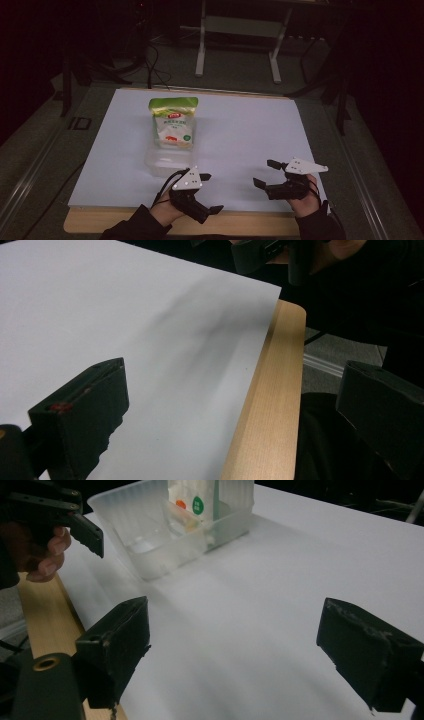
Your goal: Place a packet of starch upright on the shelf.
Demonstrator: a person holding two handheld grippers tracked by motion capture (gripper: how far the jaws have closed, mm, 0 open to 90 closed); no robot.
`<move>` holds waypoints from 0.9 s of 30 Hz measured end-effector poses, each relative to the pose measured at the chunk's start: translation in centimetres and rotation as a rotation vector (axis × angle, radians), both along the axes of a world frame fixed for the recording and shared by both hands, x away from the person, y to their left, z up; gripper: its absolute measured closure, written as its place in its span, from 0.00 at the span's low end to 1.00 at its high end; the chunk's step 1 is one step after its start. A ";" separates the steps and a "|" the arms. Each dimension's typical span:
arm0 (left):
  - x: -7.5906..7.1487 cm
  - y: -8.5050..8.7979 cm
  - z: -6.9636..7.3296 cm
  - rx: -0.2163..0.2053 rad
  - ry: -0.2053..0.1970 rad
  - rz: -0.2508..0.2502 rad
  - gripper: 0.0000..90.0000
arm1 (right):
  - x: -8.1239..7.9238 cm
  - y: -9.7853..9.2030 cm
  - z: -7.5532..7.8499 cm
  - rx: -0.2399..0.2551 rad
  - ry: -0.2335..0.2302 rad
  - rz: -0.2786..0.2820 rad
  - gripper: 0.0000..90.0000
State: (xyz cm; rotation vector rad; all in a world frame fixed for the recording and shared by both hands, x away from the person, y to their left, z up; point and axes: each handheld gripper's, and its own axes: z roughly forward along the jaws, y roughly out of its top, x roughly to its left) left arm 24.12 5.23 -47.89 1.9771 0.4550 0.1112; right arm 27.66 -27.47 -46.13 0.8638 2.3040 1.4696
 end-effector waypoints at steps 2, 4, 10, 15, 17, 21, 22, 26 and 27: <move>-0.1 -0.2 -0.3 -0.001 -0.005 0.002 0.01 | 0.0 0.0 -0.1 -0.005 -0.001 -0.001 0.15; -0.2 -0.3 -0.7 -0.009 -0.017 0.002 0.01 | 0.0 0.0 -0.2 -0.007 -0.006 -0.003 0.15; -0.7 -0.7 -1.7 0.002 -0.051 0.000 0.01 | -0.1 0.0 -0.4 -0.020 -0.017 -0.004 0.15; -0.9 -1.0 -2.5 0.036 -0.054 -0.005 0.01 | -0.1 -0.1 -0.6 -0.030 -0.019 -0.006 0.15; -0.9 -1.1 -2.7 0.038 -0.048 -0.006 0.01 | 0.0 -0.1 -0.7 -0.030 -0.019 -0.010 0.15; -0.8 -1.2 -3.3 0.048 -0.034 -0.007 0.01 | 0.1 -0.2 -0.8 -0.027 -0.019 -0.013 0.15; -0.8 -1.2 -3.4 0.051 -0.035 -0.010 0.01 | 0.1 -0.2 -0.8 -0.029 -0.018 -0.013 0.15; -0.8 -1.3 -3.9 0.062 -0.016 -0.015 0.01 | 0.1 -0.2 -0.9 -0.036 -0.017 -0.011 0.15; -0.8 -1.4 -3.9 0.069 -0.018 -0.017 0.01 | 0.1 -0.1 -0.9 -0.039 -0.019 -0.012 0.15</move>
